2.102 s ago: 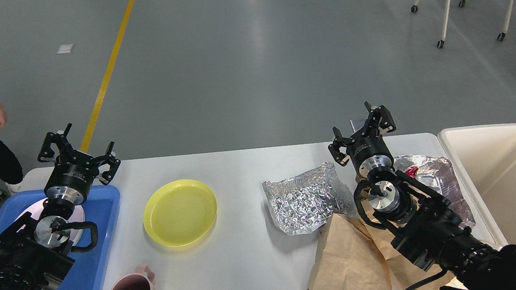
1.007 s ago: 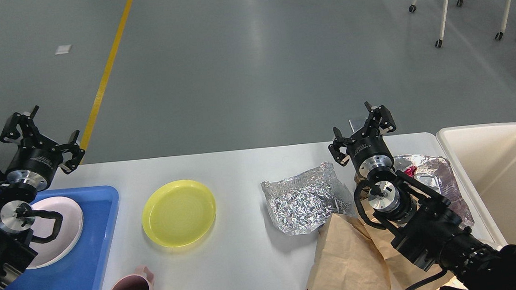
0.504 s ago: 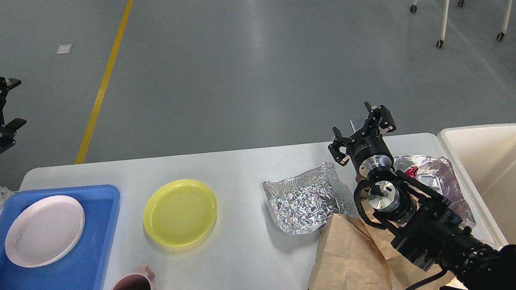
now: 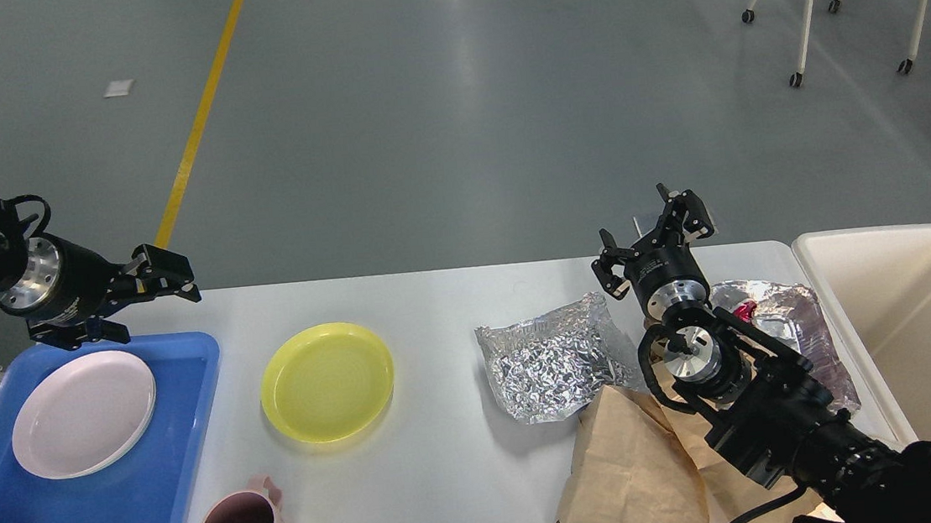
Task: Tidy desktop
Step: 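Raise the left gripper and move it over the blue tray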
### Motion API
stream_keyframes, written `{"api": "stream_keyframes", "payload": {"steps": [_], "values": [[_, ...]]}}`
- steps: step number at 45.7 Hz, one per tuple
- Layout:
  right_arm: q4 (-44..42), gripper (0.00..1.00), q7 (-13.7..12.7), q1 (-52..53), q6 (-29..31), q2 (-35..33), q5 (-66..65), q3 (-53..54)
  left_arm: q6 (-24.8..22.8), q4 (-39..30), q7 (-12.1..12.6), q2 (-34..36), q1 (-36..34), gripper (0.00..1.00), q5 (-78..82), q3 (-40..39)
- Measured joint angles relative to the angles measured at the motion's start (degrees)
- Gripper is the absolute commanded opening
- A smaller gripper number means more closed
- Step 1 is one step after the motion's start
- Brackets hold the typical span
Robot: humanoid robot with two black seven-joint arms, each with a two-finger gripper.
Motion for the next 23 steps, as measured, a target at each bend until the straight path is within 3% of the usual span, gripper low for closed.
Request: {"api": "stream_keyframes", "payload": {"steps": [6, 16, 23], "values": [[0.0, 1.0, 0.0, -0.03, 0.01, 0.0, 0.0, 0.0, -3.57, -1.18, 0.35, -4.7, -1.84, 1.0, 0.04, -3.36], [0.0, 1.0, 0.0, -0.04, 0.04, 0.0, -0.01, 0.0, -5.16, -1.79, 0.4, -8.68, -6.98, 1.0, 0.22, -12.38], [0.0, 1.0, 0.0, -0.03, 0.04, 0.0, 0.0, 0.0, -5.19, -2.22, 0.4, -14.05, -8.74, 1.0, 0.34, -13.59]]}}
